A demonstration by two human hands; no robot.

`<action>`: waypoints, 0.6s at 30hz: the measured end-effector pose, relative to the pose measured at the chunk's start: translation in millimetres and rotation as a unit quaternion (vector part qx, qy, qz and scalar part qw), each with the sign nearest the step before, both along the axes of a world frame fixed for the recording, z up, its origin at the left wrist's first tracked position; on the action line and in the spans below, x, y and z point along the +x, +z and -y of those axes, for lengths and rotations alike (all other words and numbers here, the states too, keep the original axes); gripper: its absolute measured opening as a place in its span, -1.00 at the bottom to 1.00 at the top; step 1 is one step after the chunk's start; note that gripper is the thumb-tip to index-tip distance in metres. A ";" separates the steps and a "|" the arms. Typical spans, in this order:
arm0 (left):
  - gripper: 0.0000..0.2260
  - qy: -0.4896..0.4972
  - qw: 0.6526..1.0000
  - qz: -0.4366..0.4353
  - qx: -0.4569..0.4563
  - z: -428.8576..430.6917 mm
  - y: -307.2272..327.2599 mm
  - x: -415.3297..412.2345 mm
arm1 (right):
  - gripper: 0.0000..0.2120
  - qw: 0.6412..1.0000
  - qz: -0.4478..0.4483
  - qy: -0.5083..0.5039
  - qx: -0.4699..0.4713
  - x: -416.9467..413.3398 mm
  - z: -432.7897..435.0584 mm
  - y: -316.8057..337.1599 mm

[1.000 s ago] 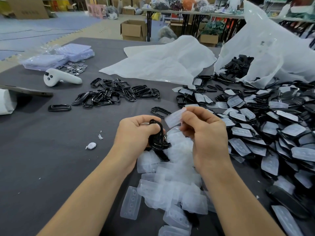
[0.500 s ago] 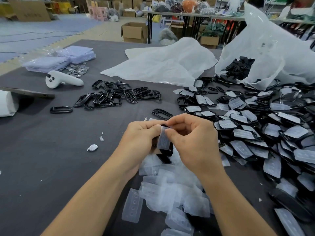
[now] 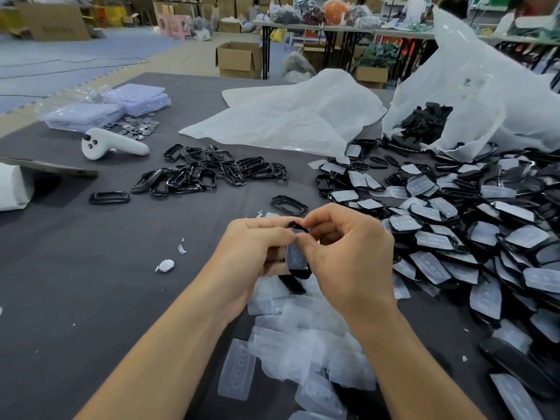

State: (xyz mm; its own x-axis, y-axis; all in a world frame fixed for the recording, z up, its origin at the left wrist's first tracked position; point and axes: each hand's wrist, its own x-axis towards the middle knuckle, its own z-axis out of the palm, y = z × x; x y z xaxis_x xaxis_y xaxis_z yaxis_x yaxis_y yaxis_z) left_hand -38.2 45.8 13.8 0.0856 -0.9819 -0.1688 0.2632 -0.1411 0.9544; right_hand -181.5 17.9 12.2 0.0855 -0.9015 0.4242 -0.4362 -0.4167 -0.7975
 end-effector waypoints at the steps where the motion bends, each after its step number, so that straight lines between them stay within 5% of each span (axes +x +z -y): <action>1: -0.72 0.000 1.000 0.004 -0.005 -0.2 -0.4 0.3 | -0.78 1.000 -0.001 -0.008 -0.007 -0.2 0.4 -0.2; 18: -0.69 0.078 0.996 0.040 -0.020 3.8 -2.7 2.6 | -0.85 0.992 -0.002 0.009 0.124 4.0 0.0 -2.3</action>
State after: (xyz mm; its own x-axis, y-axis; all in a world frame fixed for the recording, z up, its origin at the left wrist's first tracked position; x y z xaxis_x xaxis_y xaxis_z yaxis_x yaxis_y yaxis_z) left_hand -35.6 42.0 11.1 0.2494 -0.9615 -0.1155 0.2018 -0.0651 0.9773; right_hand -177.5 17.9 9.9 0.1042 -0.9764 0.1892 -0.4345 -0.2158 -0.8744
